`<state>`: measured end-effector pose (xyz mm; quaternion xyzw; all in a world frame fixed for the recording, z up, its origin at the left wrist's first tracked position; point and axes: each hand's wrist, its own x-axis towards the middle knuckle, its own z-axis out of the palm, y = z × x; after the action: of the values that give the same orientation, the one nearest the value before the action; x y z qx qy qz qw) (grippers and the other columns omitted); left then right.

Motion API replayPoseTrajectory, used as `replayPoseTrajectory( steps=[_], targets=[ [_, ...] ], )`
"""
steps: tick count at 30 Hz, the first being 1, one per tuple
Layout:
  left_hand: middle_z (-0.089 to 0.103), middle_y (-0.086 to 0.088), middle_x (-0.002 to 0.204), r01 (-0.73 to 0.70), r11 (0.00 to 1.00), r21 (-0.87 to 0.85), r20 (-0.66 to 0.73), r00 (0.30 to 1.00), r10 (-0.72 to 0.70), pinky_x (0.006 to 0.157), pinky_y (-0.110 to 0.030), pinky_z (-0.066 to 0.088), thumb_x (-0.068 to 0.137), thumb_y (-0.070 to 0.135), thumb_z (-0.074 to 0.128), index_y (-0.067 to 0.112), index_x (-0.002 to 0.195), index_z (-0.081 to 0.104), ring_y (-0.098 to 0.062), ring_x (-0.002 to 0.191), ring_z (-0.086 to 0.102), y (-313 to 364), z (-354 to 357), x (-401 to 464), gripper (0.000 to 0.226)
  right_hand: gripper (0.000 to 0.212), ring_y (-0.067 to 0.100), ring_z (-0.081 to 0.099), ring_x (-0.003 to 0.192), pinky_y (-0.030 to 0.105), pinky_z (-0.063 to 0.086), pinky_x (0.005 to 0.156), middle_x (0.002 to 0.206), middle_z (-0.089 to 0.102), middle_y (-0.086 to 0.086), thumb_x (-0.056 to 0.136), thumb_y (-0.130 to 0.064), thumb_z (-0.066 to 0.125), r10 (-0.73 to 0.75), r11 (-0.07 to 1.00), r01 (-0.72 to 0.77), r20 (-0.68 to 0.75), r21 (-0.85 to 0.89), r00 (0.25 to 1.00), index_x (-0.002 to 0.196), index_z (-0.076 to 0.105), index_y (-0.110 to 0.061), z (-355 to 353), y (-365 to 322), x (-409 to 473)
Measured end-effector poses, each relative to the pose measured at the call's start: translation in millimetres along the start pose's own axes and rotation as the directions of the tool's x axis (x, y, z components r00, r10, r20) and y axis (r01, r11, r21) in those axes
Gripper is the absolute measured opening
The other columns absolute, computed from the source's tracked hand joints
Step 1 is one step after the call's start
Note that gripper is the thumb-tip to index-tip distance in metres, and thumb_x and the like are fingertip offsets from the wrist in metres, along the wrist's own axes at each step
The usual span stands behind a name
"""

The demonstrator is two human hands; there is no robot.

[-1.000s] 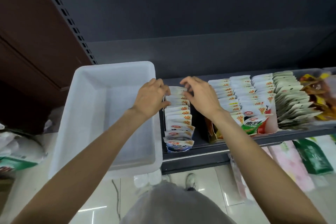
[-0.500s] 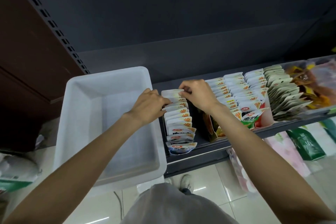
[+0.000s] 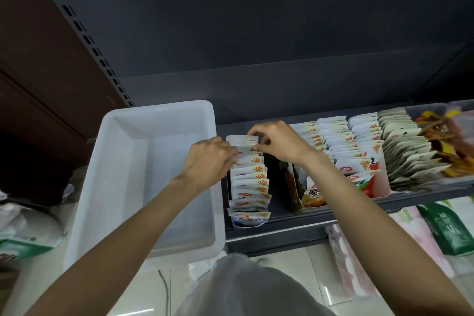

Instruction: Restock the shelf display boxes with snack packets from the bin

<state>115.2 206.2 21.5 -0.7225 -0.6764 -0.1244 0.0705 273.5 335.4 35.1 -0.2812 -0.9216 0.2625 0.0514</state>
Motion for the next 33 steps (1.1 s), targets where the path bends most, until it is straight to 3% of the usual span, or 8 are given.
replayPoseTrajectory(
  steps=[5, 11, 14, 20, 25, 28, 30, 33],
  targets=[
    [0.071, 0.007, 0.08, -0.084, 0.986, -0.145, -0.078, 0.994, 0.074, 0.057, -0.022, 0.047, 0.081, 0.026, 0.072, 0.021, 0.087, 0.075, -0.014, 0.069, 0.062, 1, 6, -14, 0.008, 0.026, 0.009, 0.055, 0.076, 0.026, 0.046, 0.07, 0.094, 0.055, -0.008, 0.081, -0.017, 0.072, -0.009, 1.0, 0.009, -0.018, -0.022, 1.0, 0.107, 0.066, -0.018, 5, 1, 2],
    [0.07, -0.003, 0.094, 0.11, 0.947, -0.303, 0.111, 0.991, -0.079, 0.07, -0.032, 0.053, 0.092, 0.025, 0.059, 0.014, 0.103, 0.072, -0.022, 0.08, 0.065, -1, 6, -18, 0.021, 0.02, 0.016, 0.057, 0.092, 0.03, 0.04, 0.073, 0.098, 0.063, -0.003, 0.086, -0.028, 0.067, -0.063, 0.971, 0.067, 0.022, -0.229, 0.998, 0.103, 0.067, -0.018, 3, -10, 7],
    [0.07, -0.004, 0.097, 0.134, 0.932, -0.337, 0.089, 0.99, -0.111, 0.072, -0.026, 0.045, 0.093, 0.024, 0.057, 0.015, 0.111, 0.069, -0.02, 0.083, 0.064, 3, 6, -18, 0.024, 0.016, 0.018, 0.059, 0.092, 0.029, 0.037, 0.071, 0.097, 0.064, -0.002, 0.089, -0.026, 0.063, -0.073, 0.96, 0.086, 0.059, -0.266, 0.996, 0.101, 0.068, -0.018, 2, -14, 6],
    [0.071, 0.0, 0.081, 0.21, 0.912, -0.351, 0.016, 0.976, -0.218, 0.063, -0.028, 0.049, 0.088, 0.027, 0.064, 0.016, 0.094, 0.07, -0.018, 0.069, 0.064, 5, 5, -24, 0.013, 0.009, 0.029, 0.062, 0.064, 0.037, 0.051, 0.053, 0.086, 0.063, 0.003, 0.087, -0.008, 0.061, -0.237, 0.926, 0.151, -0.222, -0.346, 0.946, 0.091, 0.069, -0.011, 14, -21, -12],
    [0.072, -0.003, 0.082, 0.199, 0.908, -0.369, 0.002, 0.977, -0.213, 0.064, -0.029, 0.05, 0.087, 0.021, 0.066, 0.014, 0.093, 0.072, -0.021, 0.069, 0.064, 9, 8, -30, 0.011, 0.025, 0.025, 0.059, 0.051, 0.028, 0.045, 0.041, 0.082, 0.061, 0.003, 0.071, 0.002, 0.075, -0.301, 0.89, 0.202, -0.193, -0.41, 0.934, 0.091, 0.069, -0.012, 25, -16, -25],
    [0.07, -0.001, 0.09, 0.226, 0.904, -0.363, -0.031, 0.967, -0.254, 0.071, -0.029, 0.051, 0.086, 0.019, 0.067, 0.014, 0.092, 0.073, -0.019, 0.082, 0.062, 10, 14, -33, 0.009, 0.03, 0.024, 0.063, 0.085, 0.036, 0.052, 0.068, 0.106, 0.06, 0.004, 0.091, -0.01, 0.059, -0.169, 0.951, 0.109, -0.191, -0.288, 0.967, 0.121, 0.062, -0.014, 29, -14, -26],
    [0.064, 0.0, 0.102, 0.304, 0.841, -0.447, -0.018, 0.937, -0.349, 0.08, -0.022, 0.044, 0.09, 0.021, 0.062, 0.013, 0.097, 0.073, -0.014, 0.093, 0.057, 15, 16, -34, 0.015, 0.043, 0.019, 0.05, 0.112, 0.033, 0.041, 0.094, 0.121, 0.056, 0.001, 0.098, -0.024, 0.049, 0.056, 0.998, -0.06, -0.181, -0.016, 0.982, 0.14, 0.044, -0.018, 29, -12, -30],
    [0.052, 0.007, 0.115, 0.509, 0.501, -0.7, 0.194, 0.811, -0.552, 0.084, -0.007, 0.04, 0.096, 0.025, 0.05, 0.016, 0.111, 0.067, 0.001, 0.093, 0.053, 34, 11, -35, 0.024, 0.044, 0.002, 0.04, 0.126, 0.025, 0.029, 0.109, 0.135, 0.048, -0.013, 0.101, -0.031, 0.041, 0.352, 0.728, -0.245, -0.042, 0.64, 0.935, 0.144, 0.036, -0.025, 33, -20, -45]
  ],
)
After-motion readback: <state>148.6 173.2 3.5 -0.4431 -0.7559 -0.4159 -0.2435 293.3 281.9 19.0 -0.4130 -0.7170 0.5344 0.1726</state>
